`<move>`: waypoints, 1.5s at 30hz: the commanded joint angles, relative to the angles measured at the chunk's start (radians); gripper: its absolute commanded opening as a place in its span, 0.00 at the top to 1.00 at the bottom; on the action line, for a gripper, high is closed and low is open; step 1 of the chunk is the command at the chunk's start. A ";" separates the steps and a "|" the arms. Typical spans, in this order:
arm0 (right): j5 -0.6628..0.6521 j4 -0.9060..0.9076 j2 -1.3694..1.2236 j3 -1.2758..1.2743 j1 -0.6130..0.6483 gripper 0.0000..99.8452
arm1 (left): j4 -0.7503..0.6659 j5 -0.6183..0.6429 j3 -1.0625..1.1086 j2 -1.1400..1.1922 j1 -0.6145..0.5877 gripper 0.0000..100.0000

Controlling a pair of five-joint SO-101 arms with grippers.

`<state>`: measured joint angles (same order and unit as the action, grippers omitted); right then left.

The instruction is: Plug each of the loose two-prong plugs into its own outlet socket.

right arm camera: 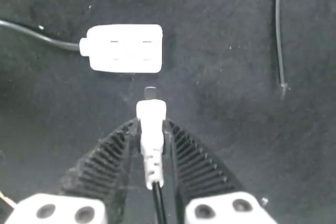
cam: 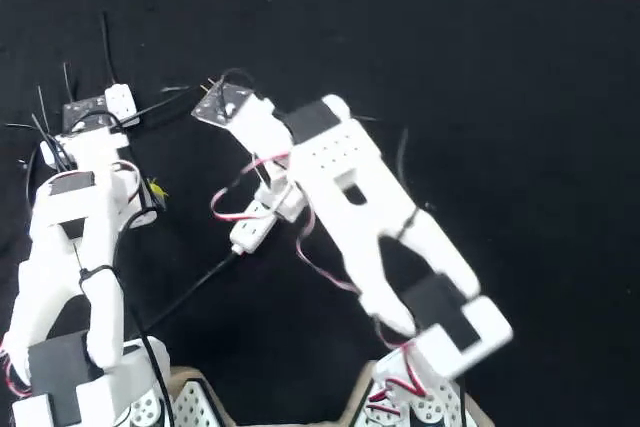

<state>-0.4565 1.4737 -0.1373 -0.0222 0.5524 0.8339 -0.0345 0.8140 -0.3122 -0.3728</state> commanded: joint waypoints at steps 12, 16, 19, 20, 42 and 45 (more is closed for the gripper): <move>-0.012 -0.003 0.013 0.087 0.095 0.99 | -0.104 -0.068 0.177 -0.071 -0.047 0.76; -0.014 -0.006 -0.007 0.108 0.106 0.99 | -0.166 -0.066 0.283 -0.180 -0.031 0.76; -0.061 0.002 -0.031 0.131 0.101 0.99 | -0.209 -0.072 0.371 -0.278 0.010 0.76; -0.075 0.002 -0.042 0.136 0.101 0.99 | -0.218 -0.074 0.392 -0.308 0.019 0.76; -0.152 0.012 -0.176 0.200 0.104 0.99 | -0.242 -0.127 0.464 -0.382 0.030 0.76; -0.153 0.005 -0.176 0.200 0.103 0.99 | -0.242 -0.127 0.464 -0.382 0.030 0.76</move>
<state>-0.5976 1.4998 -0.3214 0.1588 0.6398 0.5976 -0.1481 1.2881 -0.6713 -0.3682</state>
